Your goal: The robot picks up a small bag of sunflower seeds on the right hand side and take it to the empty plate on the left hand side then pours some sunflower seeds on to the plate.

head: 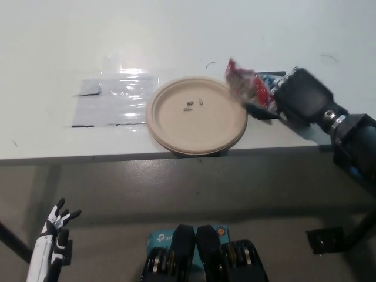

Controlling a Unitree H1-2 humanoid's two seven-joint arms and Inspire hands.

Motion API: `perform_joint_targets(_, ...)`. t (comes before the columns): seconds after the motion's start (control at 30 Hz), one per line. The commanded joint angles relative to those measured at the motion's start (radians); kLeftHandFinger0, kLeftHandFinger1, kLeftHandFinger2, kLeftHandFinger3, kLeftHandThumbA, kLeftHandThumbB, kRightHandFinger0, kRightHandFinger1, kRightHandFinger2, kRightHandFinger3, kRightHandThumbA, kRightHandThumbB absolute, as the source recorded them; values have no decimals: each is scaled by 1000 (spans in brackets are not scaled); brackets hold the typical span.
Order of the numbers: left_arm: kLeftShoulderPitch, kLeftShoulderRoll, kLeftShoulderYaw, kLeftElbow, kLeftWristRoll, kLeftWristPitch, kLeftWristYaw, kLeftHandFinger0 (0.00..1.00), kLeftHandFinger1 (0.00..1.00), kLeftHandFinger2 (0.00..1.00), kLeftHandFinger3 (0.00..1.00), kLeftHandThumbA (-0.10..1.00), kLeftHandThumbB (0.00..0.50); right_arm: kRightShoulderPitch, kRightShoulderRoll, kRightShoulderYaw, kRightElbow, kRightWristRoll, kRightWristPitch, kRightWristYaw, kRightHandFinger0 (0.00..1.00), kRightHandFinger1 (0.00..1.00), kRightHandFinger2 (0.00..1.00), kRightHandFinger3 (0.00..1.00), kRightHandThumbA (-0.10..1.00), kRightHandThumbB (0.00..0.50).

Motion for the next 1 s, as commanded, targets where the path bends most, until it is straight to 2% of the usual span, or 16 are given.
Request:
perform_joint_targets(0.0,7,4,8,-14,4,-40,27,1000,1000,805,1000,1000,0,-55,-31,-82,18,117,13,55,0,164,629,127,-100,289)
perform_joint_targets(0.03,7,4,8,-15,7,-41,28,1000,1000,803,1000,1000,0,-58,-31,-97,20,125,4,75,0,163,630,139,-100,270)
perform_joint_targets(0.07,8,2,9,-18,2,-35,27,1000,1000,802,1000,1000,0,-58,-32,-102,15,123,7,67,0,162,628,131,-100,276)
perform_joint_targets(0.13,7,3,10,-19,7,-32,28,1000,1000,796,1000,1000,0,-59,-24,-110,18,124,24,101,0,100,549,180,-100,322)
perform_joint_targets(0.17,8,3,11,-19,7,-32,27,1000,1000,796,1000,1000,0,-59,-22,-112,19,124,31,109,0,69,513,178,-100,324)
perform_joint_targets(0.2,8,3,11,-20,6,-30,26,1000,1000,795,1000,1000,0,-54,-14,-117,10,126,41,112,0,36,453,489,-91,344)
perform_joint_targets(0.23,9,3,12,-21,5,-31,27,1000,1000,795,1000,1000,0,-53,-11,-121,4,129,41,128,81,196,568,698,35,335)
perform_joint_targets(0.27,9,3,12,-19,4,-35,26,1000,1000,793,1000,1000,0,-52,-8,-124,-3,133,49,157,124,365,692,844,225,360)
perform_joint_targets(0.3,8,3,12,-17,2,-39,25,1000,1000,793,1000,1000,0,-51,-5,-125,-7,134,59,179,123,395,708,893,301,365)
perform_joint_targets(0.33,8,2,11,-15,1,-40,25,1000,1000,792,1000,1000,0,-51,1,-162,-21,184,24,272,602,866,1000,1000,389,425)
perform_joint_targets(0.37,8,2,12,-15,1,-39,25,1000,1000,792,1000,1000,0,-48,4,-171,-30,193,18,297,895,1000,1000,1000,437,464)
perform_joint_targets(0.4,7,3,11,-13,6,-43,26,1000,1000,792,1000,1000,0,-44,8,-170,-43,189,23,312,1000,1000,1000,1000,493,499)
perform_joint_targets(0.43,7,4,11,-11,10,-46,27,1000,1000,792,1000,1000,0,-42,11,-171,-52,190,17,337,1000,1000,1000,1000,532,500)
perform_joint_targets(0.57,6,3,12,-16,9,-37,26,1000,999,788,1000,1000,0,-36,18,-191,-83,221,-7,439,1000,1000,1000,1000,561,500)
perform_joint_targets(0.8,5,4,13,-14,-4,-40,22,1000,1000,788,1000,1000,0,-18,18,-249,-168,297,12,663,1000,1000,1000,1000,674,500)
perform_joint_targets(0.97,3,7,13,-18,2,-39,22,1000,992,785,1000,1000,0,-9,7,-268,-220,313,27,732,1000,1000,1000,1000,721,500)
